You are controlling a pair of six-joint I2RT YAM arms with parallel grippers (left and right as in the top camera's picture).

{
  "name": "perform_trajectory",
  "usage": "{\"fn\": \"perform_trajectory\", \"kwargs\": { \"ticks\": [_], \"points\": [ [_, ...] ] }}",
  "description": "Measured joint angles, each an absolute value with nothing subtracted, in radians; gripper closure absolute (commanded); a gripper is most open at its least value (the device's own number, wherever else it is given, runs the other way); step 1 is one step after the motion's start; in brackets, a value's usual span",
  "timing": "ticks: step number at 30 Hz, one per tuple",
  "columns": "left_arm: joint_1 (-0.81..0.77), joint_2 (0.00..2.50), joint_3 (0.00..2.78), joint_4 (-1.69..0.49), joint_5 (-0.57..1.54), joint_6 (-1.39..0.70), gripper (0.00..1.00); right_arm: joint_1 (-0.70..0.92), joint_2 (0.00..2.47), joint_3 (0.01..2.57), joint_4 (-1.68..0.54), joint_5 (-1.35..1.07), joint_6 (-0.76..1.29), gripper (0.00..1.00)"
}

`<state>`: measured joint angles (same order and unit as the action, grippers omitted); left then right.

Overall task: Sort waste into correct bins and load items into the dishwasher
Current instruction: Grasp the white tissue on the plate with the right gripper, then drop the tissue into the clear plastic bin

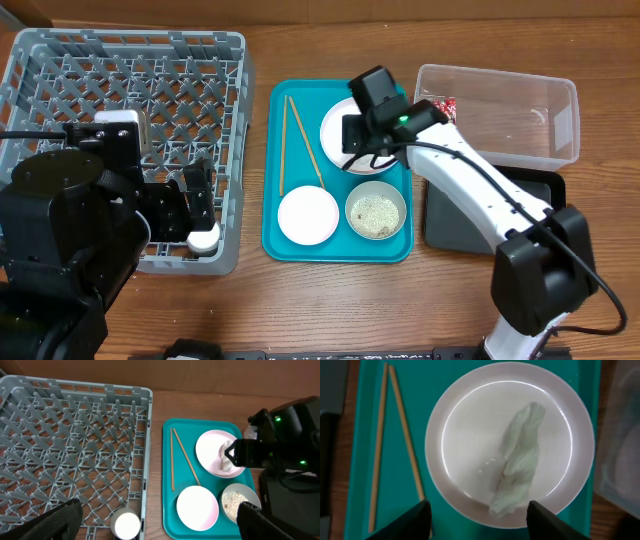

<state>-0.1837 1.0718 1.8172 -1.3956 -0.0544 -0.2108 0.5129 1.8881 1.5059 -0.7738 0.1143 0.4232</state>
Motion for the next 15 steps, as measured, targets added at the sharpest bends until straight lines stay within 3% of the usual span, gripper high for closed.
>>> {"fn": "perform_trajectory", "kwargs": {
  "ticks": [7, 11, 13, 15],
  "points": [
    [-0.184, 1.072, 1.817, -1.396, -0.057, -0.211, 0.00, 0.491, 1.977, 1.505, -0.741, 0.180, 0.448, 0.40],
    [-0.184, 1.072, 1.817, -1.396, -0.057, -0.211, 0.00, 0.491, 2.029, 1.505, -0.731, 0.183, 0.467, 0.50],
    [-0.184, 1.072, 1.817, -1.396, -0.057, -0.211, 0.00, 0.491, 2.061, 1.505, -0.729, 0.180, 0.469, 0.66],
    [-0.184, 1.072, 1.817, -1.396, -0.057, -0.211, 0.00, 0.491, 2.090, 1.504, -0.731, 0.174, 0.476, 0.88]
  ]
}}
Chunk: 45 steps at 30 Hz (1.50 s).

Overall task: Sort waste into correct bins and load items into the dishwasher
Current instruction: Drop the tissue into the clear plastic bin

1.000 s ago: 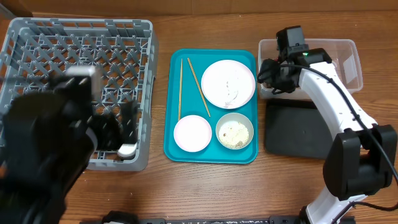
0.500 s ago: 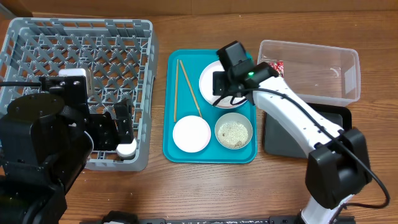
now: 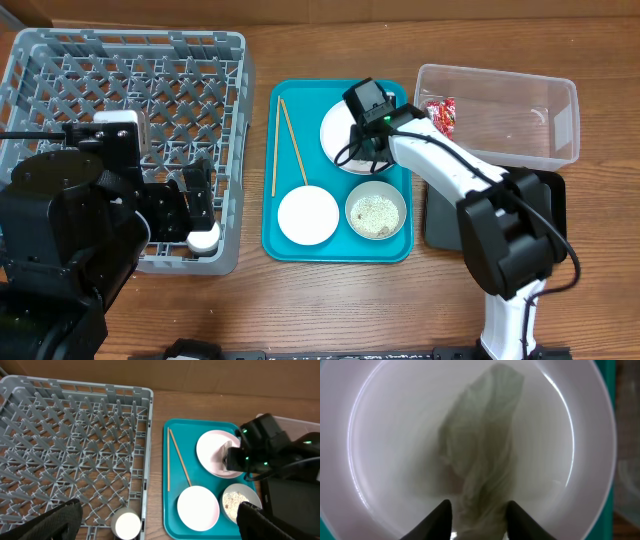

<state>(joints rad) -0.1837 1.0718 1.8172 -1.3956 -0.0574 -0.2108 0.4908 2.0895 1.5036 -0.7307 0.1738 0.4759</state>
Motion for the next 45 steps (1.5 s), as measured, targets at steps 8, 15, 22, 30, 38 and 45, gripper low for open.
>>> {"fn": "perform_trajectory", "kwargs": {
  "ticks": [8, 15, 22, 30, 38, 45],
  "points": [
    [-0.184, 1.072, 1.817, -1.396, -0.057, -0.211, 0.00, 0.491, 2.086, 1.519, -0.809, 0.138, 0.494, 0.96],
    [-0.184, 1.072, 1.817, -1.397, -0.057, -0.211, 0.00, 0.471, 1.883, 1.549, -0.831, 0.144, 0.475, 0.96],
    [-0.184, 1.072, 1.817, -1.397, -0.057, -0.211, 0.00, 0.324, 1.740, 1.589, -0.878, 0.202, 0.453, 0.96],
    [-0.184, 1.072, 1.817, -1.397, -0.058, -0.211, 0.00, 0.187, 1.866, 1.526, -0.900, 0.215, 0.443, 0.28],
    [-0.184, 1.072, 1.817, -1.398, -0.058, -0.211, 0.00, 0.150, 1.837, 1.523, -0.939, 0.070, 0.392, 0.66],
    [-0.184, 1.072, 1.817, -1.399, -0.058, -0.211, 0.00, 0.303, 1.751, 1.523, -0.913, -0.076, 0.351, 0.96]
  ]
}}
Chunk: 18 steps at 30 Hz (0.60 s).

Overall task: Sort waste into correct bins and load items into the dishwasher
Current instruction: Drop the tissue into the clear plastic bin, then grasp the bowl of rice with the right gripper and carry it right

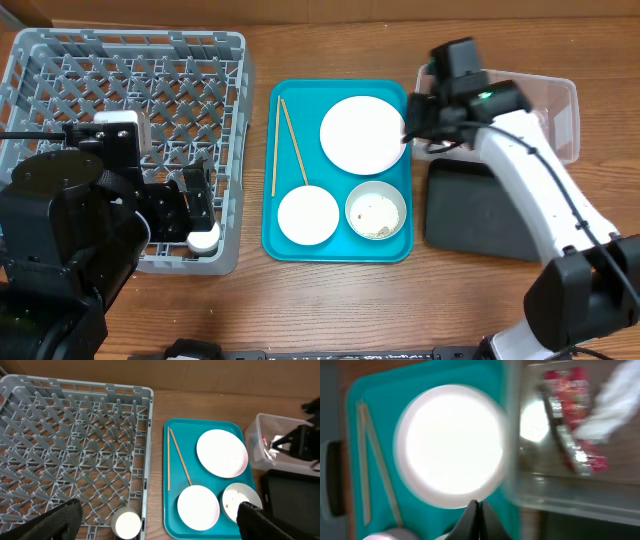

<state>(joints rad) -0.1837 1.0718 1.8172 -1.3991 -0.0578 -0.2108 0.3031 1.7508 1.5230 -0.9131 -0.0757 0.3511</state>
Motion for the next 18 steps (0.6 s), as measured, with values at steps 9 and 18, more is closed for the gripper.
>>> {"fn": "perform_trajectory", "kwargs": {
  "ticks": [9, 18],
  "points": [
    [-0.184, 1.072, 1.817, -1.399, -0.058, -0.211, 0.00, 0.401, 1.849, 1.493, -0.831, 0.002, 0.381, 0.96],
    [-0.184, 1.072, 1.817, -1.399, -0.058, -0.211, 0.00, 0.287, 1.903, 1.477, -0.844, 0.042, 0.392, 0.96]
  ]
}}
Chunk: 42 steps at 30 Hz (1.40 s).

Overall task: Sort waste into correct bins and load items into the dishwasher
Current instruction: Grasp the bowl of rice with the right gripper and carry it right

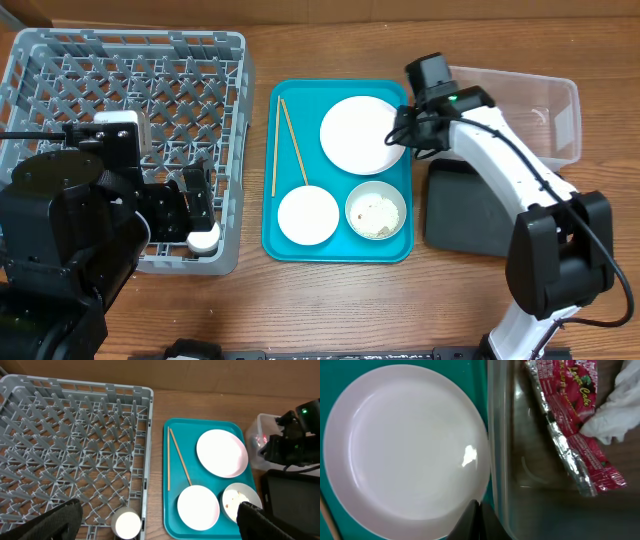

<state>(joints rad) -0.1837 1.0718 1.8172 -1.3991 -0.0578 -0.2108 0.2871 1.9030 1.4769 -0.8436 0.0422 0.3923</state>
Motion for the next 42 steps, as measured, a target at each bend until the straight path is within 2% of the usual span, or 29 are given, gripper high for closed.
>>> {"fn": "perform_trajectory", "kwargs": {
  "ticks": [18, 23, 33, 39, 42],
  "points": [
    [-0.184, 1.072, 1.817, -1.399, -0.058, -0.211, 0.00, 0.266, 1.903, 1.477, -0.963, 0.045, 0.373, 0.96],
    [-0.184, 1.072, 1.817, -1.399, -0.058, -0.211, 0.00, 0.258, 1.903, 1.477, -0.989, 0.038, 0.357, 0.87],
    [-0.184, 1.072, 1.817, -1.399, -0.057, -0.211, 0.00, 0.326, 1.866, 1.477, -1.185, -0.067, 0.337, 0.87],
    [-0.184, 1.072, 1.817, -1.399, -0.058, -0.211, 0.00, 0.427, 1.865, 1.477, -1.221, -0.081, 0.338, 0.77],
    [-0.184, 1.072, 1.817, -1.399, -0.058, -0.211, 0.00, 0.493, 1.865, 1.477, -1.214, -0.085, 0.340, 0.68]
  ]
}}
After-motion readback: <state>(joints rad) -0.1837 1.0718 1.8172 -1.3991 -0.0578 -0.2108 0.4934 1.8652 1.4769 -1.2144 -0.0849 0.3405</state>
